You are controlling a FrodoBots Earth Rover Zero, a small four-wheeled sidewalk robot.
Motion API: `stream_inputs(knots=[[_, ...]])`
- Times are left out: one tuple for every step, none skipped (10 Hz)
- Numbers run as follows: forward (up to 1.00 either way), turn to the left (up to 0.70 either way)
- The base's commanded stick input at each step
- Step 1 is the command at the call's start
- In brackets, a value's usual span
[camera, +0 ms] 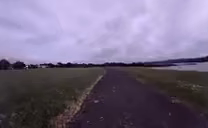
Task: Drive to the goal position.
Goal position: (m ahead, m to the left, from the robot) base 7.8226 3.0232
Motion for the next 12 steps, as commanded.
stream_inputs(knots=[[0.70, -0.14], [0.70, -0.11], [0.70, -0.06], [0.70, 0.00], [0.70, 0.00], [0.70, 0.00], [0.70, 0.00], [0.70, 0.00], [0.70, 0.00], [0.70, 0.00], [0.70, 0.00], [0.70, 0.00]])
